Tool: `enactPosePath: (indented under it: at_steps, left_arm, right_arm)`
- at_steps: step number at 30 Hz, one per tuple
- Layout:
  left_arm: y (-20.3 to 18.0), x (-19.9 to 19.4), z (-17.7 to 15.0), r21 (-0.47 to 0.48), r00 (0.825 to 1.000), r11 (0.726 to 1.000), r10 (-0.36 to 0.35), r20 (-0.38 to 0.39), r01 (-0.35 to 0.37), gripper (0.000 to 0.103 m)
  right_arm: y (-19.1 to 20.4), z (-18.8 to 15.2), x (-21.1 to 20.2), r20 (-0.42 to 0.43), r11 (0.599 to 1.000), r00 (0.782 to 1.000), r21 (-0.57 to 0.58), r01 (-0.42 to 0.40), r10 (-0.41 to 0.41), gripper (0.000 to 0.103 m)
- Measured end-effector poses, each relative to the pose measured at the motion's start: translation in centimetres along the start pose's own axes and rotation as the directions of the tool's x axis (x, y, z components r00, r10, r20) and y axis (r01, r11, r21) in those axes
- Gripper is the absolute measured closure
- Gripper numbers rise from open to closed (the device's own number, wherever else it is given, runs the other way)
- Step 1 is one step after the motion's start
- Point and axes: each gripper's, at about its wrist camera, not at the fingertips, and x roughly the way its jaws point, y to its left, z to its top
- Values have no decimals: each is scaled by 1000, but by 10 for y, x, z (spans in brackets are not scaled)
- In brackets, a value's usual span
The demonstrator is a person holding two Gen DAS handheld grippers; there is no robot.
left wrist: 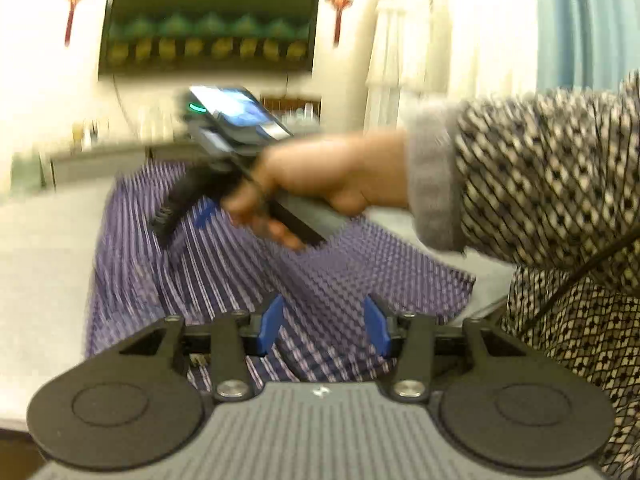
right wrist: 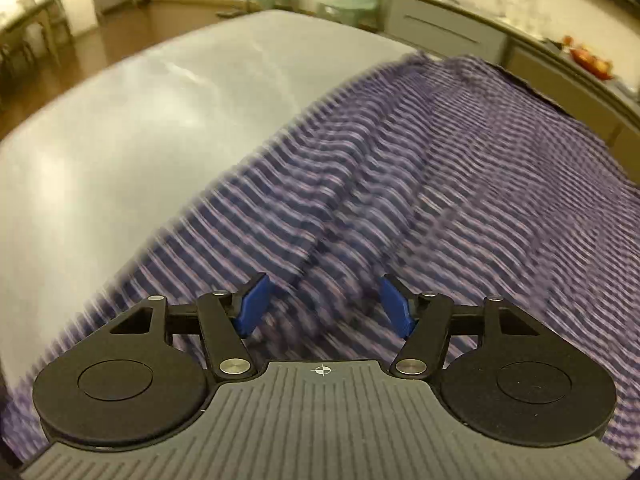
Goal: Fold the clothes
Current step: 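Open both grippers and release the sleeve onto the shirt, then grasp the checked shirt edge with the left gripper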
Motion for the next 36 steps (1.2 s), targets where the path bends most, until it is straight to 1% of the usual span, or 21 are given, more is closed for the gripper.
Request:
enactPosePath:
  at_steps: [2,4,7,10,11,13,14,16,18,19,21,23,25,27,29,30,32,33,34,35,36]
  left_arm:
    - [12,-6,6,-24,995,996,88,44,-87,57]
    - [34,-3,11,-76,984,983,172,33,-169,57]
    - [68,34,13,-115,966,962,237,-107,-249,58]
    - [85,78,-3,-88,923,952,260,-282,-295,58]
    - [85,84,-5,-73,914,951,267,-305,-302,58]
    - [80,84,-3,-37,908,946,299,-293,-323,59]
    - [76,80,1,-31,910,944,307,-278,-327,59]
    - [68,73,18,-6,919,944,320,-230,-330,56]
    - [55,77,36,31,929,948,317,-192,-317,52]
    - [48,80,45,48,935,951,310,-174,-306,48]
    - [30,95,70,58,957,970,241,-159,-235,47]
    - [1,118,94,112,976,981,170,-134,-155,46]
    - [-37,145,108,221,987,970,123,-107,-98,42]
    - [-69,169,103,314,990,947,96,-101,-59,37]
    - [-102,193,97,405,993,914,68,-98,-22,37]
    - [-118,204,95,449,994,893,53,-98,-4,37]
    - [-150,228,89,534,995,845,25,-100,32,37]
    - [-166,240,86,574,995,817,11,-101,49,37]
    - [-182,252,84,613,995,787,-3,-104,66,36]
    - [-199,264,81,650,994,755,-17,-107,83,36]
    - [-215,276,78,686,993,721,-30,-111,99,36]
  right_arm:
    - [-19,-8,-35,97,992,993,104,-72,62,37]
    - [-32,-20,-63,151,985,985,140,-105,83,29]
    - [-52,-55,-81,140,991,990,124,-47,29,25]
    - [-86,-101,-79,57,976,998,214,25,-38,24]
    - [-99,-113,-77,17,963,999,266,44,-50,24]
    - [-119,-122,-95,54,948,997,317,44,-64,24]
    - [-129,-125,-108,90,941,994,339,24,-58,24]
    - [-156,-133,-136,167,929,981,370,25,-93,10]
    - [-188,-143,-156,179,903,960,411,128,-217,8]
    - [-211,-149,-161,156,877,943,437,202,-295,8]
    - [-254,-164,-166,77,800,892,482,358,-446,8]
    - [-300,-184,-172,17,692,850,589,417,-526,8]
    - [-335,-200,-175,14,614,851,698,368,-525,8]
    - [-363,-215,-175,27,542,858,785,299,-512,9]
    - [-374,-216,-168,49,556,860,781,284,-508,10]
    - [-378,-216,-164,60,567,861,775,279,-506,12]
    - [-382,-214,-154,63,602,870,746,285,-489,23]
    - [-384,-213,-148,62,617,883,738,273,-465,36]
    - [-387,-216,-149,66,627,898,738,250,-435,57]
    - [-388,-216,-148,67,633,913,741,224,-402,68]
    - [-389,-216,-146,68,638,928,744,198,-367,88]
